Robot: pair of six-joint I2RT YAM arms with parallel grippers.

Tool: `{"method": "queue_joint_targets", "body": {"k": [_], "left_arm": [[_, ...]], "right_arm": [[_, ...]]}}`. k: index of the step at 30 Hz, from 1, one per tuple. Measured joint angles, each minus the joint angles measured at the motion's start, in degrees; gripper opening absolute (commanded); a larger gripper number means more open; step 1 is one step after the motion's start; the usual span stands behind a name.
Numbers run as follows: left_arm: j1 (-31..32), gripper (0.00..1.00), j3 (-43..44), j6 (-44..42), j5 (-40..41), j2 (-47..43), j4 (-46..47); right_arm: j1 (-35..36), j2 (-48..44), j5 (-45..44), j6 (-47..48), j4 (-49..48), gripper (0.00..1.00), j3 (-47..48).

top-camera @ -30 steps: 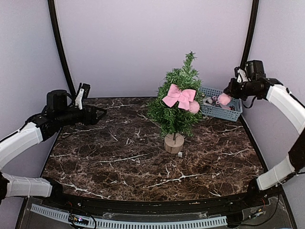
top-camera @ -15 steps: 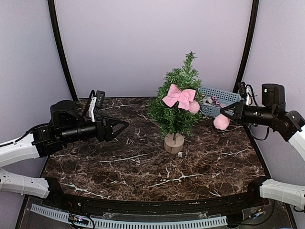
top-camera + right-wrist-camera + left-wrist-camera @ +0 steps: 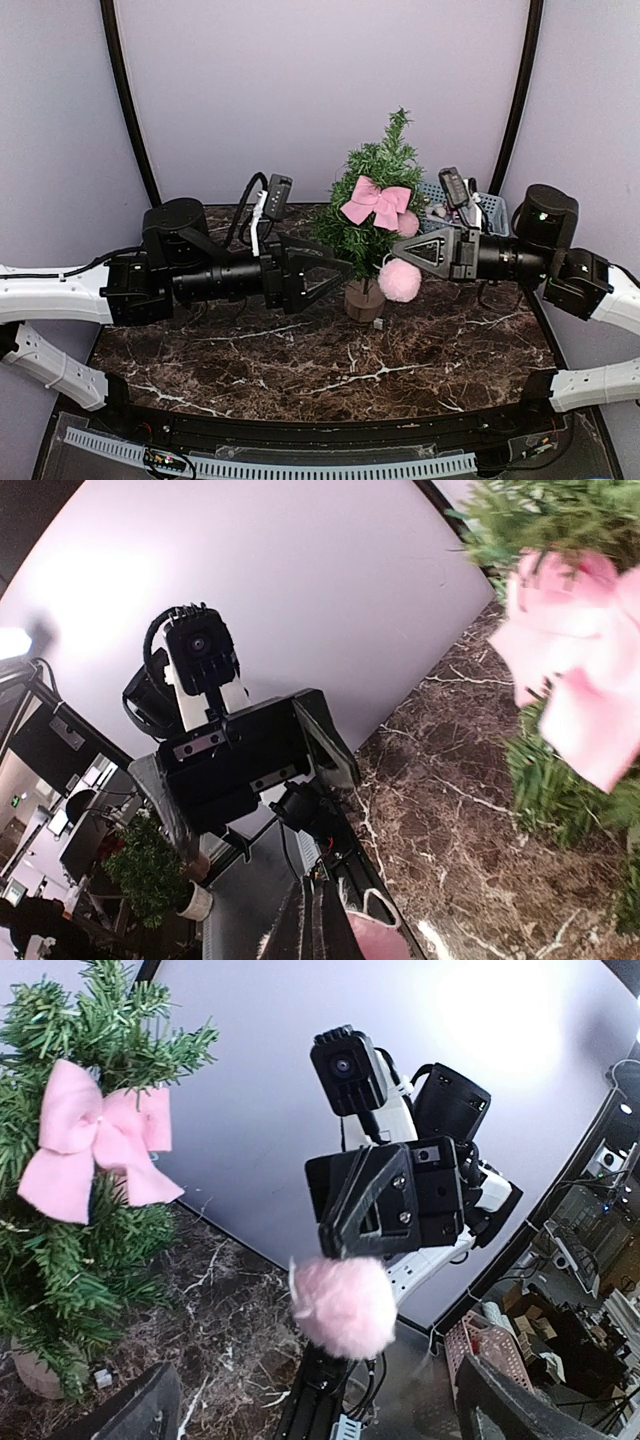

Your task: Decorate the small christmas tree

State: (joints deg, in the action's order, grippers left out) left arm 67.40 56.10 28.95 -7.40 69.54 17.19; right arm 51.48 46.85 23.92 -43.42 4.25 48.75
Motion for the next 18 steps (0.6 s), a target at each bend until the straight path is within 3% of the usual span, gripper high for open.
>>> {"method": "queue_joint_targets", "body": {"k": [7,15,18], "left_arm": [[0.6,0.99,3.5,0.5,-3.8,4.3,1.9],[0.7,0.99,3.8,0.7,-5.9,4.8,2.0],[0.7,0.93,3.8,0.9,-6.7,4.9,2.0]], "right_arm": [[6.9,11.0,-2.3,3.8,-5.7,0.0,6.9],[7.4,13.2,-2.4,5.9,-8.6,0.0,9.1],[7.4,13.6,-2.1,6.0,-9.0,0.0,9.3]]}}
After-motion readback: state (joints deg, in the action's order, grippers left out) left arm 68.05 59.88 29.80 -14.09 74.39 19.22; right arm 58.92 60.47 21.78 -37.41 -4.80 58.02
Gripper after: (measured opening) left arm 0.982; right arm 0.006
